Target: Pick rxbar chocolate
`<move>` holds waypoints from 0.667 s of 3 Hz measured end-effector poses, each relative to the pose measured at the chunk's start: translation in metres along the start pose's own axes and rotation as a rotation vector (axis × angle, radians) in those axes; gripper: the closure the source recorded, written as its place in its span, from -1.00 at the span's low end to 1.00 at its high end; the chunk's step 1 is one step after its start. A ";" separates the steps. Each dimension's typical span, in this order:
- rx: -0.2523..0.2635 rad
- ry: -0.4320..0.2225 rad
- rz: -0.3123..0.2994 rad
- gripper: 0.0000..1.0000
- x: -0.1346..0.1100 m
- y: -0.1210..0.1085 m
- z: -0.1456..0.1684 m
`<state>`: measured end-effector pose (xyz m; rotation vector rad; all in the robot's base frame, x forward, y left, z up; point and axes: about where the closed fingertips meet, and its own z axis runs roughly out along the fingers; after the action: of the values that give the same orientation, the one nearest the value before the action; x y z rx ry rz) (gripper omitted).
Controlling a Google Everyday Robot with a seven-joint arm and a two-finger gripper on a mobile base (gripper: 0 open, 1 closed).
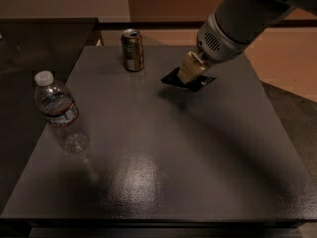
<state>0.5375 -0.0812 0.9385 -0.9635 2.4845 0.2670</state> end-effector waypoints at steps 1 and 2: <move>0.001 -0.058 -0.051 1.00 -0.004 -0.005 -0.030; -0.007 -0.094 -0.098 1.00 -0.008 -0.005 -0.046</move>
Offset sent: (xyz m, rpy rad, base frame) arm -0.0092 -0.0198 0.0602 0.0545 -0.1403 0.1524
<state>0.5304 -0.0957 0.9828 -1.0482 2.3447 0.2830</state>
